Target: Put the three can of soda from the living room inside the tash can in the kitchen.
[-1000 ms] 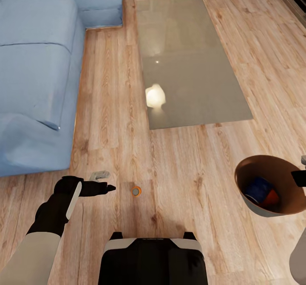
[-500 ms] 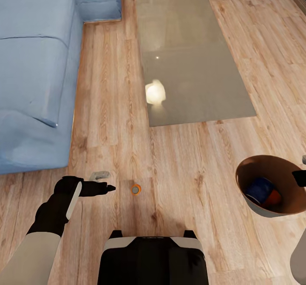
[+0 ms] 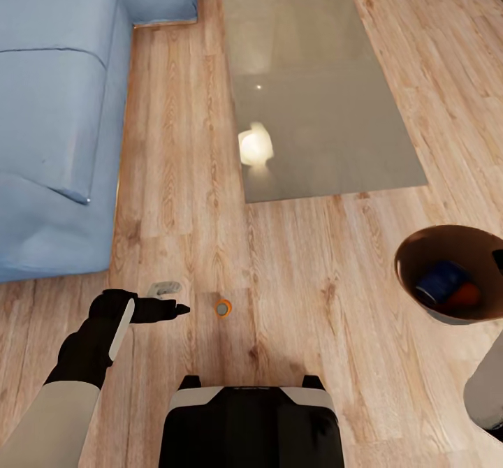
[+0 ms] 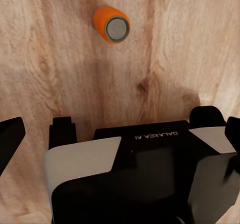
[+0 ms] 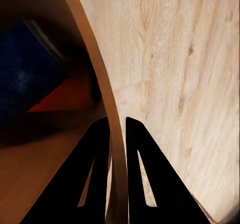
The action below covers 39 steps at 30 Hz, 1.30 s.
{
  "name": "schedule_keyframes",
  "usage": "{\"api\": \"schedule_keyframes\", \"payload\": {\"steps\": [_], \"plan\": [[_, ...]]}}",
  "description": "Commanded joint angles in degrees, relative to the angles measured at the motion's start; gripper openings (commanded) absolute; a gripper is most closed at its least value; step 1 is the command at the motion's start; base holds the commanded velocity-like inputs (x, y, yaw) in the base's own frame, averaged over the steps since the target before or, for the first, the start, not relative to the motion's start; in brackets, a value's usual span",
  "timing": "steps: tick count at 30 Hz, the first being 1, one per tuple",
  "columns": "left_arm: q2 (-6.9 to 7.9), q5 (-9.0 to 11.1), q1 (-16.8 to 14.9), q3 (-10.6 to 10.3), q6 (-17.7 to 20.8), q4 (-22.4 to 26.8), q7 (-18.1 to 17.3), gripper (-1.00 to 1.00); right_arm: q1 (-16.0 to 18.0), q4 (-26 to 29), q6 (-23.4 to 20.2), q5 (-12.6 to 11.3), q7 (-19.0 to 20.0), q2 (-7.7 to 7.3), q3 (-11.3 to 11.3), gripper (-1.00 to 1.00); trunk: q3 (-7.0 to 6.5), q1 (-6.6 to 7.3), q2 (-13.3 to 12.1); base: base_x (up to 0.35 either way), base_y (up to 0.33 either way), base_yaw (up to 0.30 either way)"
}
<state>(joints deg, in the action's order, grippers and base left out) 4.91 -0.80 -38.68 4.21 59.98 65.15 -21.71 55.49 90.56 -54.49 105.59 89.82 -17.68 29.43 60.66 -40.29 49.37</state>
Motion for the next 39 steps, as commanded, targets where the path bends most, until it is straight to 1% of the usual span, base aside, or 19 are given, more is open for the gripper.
{"api": "schedule_keyframes", "payload": {"steps": [1, 4, 7, 11, 15, 18, 19, 24, 29, 36, 39], "plan": [[0.01, 0.02, 0.01, 0.01, 0.02, 0.0, 0.0, 1.0, 0.62, 0.16, -0.2, 1.06, 0.18, 0.05, -0.03, -1.0, 0.28, -0.21, 0.42, 0.0, 0.0, 0.0], [0.01, 0.01, 0.01, 0.01, 0.02, -0.01, 0.0, 1.0, 1.98, 0.17, -0.1, 1.89, 0.18, 0.13, -0.2, -1.0, 1.08, -0.87, 1.62, 0.0, 0.0, 0.0], [0.01, 0.01, 0.01, 0.01, 0.02, -0.02, 0.0, 1.0, 3.56, 0.07, -0.03, 2.85, 0.18, 0.18, -1.4, -1.0, 1.87, -1.53, 2.83, 0.0, 0.0, 0.0], [0.01, 0.01, 0.01, 0.01, 0.02, -0.02, 0.0, 1.0, 4.0, -0.07, -0.01, 3.15, 0.18, 0.14, -1.87, -1.0, 2.93, -2.41, 4.43, 0.0, 0.0, 0.0], [0.01, 0.01, 0.01, 0.01, 0.02, -0.05, 0.0, 1.0, 4.27, -0.32, 0.0, 3.25, 0.18, -0.01, -2.06, -1.0, 3.98, -3.29, 6.03, 0.0, 0.0, 0.0], [0.01, 0.01, 0.01, 0.01, 0.02, -0.24, 0.03, 1.0, 5.32, -0.49, 0.0, 3.51, 0.18, -0.05, -2.13, -1.0, 4.76, -3.95, 7.24, 0.0, 0.0, 0.0], [-0.01, 0.01, 0.01, -0.02, 0.02, -0.61, 0.05, 1.0, 5.98, -0.55, 0.03, 3.93, 0.18, -0.06, -2.17, -1.0, 5.02, -4.17, 7.64, 0.0, 0.0, 0.0], [-0.06, 0.01, -0.06, 0.0, 0.02, -2.02, 0.08, 1.0, 7.14, -0.62, 0.87, 5.32, 0.18, -0.07, -2.7, -1.0, 6.29, -5.26, 9.64, 0.0, 0.0, 0.0], [-0.08, 0.01, -0.08, 0.01, 0.02, -2.43, 0.09, 1.0, 9.64, -1.73, 1.68, 5.91, 0.18, -0.29, -2.87, -1.0, 7.53, -6.36, 11.65, 0.0, 0.0, 0.0], [-0.08, 0.01, -0.08, 0.01, 0.02, -2.48, 0.09, 1.0, 11.29, -2.58, 1.84, 6.18, 0.18, -0.42, -2.89, -1.0, 9.23, -7.9, 14.46, 0.0, 0.0, 0.0], [-0.08, 0.01, -0.08, 0.01, 0.02, -2.51, 0.09, 1.0, 12.99, -3.0, 1.91, 6.95, 0.18, -0.37, -2.89, -1.0, 9.94, -8.56, 15.66, 0.0, 0.0, 0.0]]}}
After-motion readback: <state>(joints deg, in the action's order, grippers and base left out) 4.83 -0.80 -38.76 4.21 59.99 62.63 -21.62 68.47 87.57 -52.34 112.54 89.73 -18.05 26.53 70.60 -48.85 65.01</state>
